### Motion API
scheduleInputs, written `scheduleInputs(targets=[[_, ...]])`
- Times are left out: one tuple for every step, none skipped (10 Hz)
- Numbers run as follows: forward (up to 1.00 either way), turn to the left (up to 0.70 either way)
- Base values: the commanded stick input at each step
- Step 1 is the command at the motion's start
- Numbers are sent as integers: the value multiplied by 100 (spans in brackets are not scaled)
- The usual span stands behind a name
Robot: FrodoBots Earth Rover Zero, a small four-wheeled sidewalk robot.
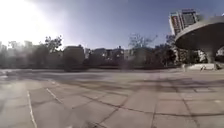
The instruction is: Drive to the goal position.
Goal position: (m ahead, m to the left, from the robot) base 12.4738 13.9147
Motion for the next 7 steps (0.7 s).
scheduleInputs(targets=[[70, 35], [70, 35], [70, 35], [70, 35], [70, 35], [70, 35], [70, 10]])
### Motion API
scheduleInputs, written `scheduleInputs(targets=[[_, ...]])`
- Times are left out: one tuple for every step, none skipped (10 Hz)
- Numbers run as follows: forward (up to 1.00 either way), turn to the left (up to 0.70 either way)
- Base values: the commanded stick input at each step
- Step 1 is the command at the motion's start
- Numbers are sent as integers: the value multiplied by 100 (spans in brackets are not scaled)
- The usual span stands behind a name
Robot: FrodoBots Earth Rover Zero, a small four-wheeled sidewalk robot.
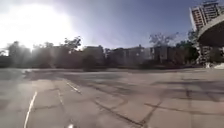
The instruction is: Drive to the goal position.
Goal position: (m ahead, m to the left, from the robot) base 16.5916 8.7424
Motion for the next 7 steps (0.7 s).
scheduleInputs(targets=[[70, 0], [70, 0], [70, 0], [70, 0], [70, 0], [70, 0], [70, 0]])
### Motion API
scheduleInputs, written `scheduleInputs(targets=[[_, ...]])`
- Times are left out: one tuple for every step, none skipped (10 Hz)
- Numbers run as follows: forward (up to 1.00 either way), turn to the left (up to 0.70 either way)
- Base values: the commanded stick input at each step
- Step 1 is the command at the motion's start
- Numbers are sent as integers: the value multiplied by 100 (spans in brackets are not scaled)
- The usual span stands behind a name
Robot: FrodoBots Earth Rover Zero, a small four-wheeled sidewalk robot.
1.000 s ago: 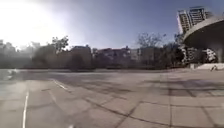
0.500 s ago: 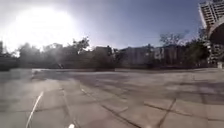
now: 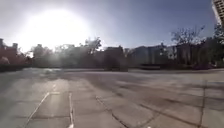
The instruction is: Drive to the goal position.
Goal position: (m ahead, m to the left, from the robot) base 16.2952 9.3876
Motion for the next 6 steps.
scheduleInputs(targets=[[70, 0], [69, 0], [69, 0], [69, 0], [69, 0], [69, 0]])
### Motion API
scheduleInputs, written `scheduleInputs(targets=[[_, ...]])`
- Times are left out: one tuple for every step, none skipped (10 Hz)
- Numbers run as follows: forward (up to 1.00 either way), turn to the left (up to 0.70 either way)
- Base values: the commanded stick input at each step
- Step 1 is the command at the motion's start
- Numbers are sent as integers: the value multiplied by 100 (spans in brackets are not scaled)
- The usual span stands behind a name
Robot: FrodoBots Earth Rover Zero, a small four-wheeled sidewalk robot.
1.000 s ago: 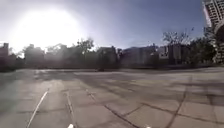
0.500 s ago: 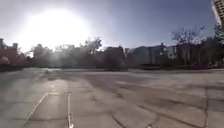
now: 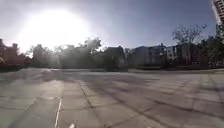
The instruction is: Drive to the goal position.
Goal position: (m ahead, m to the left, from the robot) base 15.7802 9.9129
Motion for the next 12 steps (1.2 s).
scheduleInputs(targets=[[69, 0], [69, 0], [69, 0], [69, 0], [69, 0], [69, 0], [70, 0], [70, 0], [70, 0], [70, 0], [70, 0], [70, 0]])
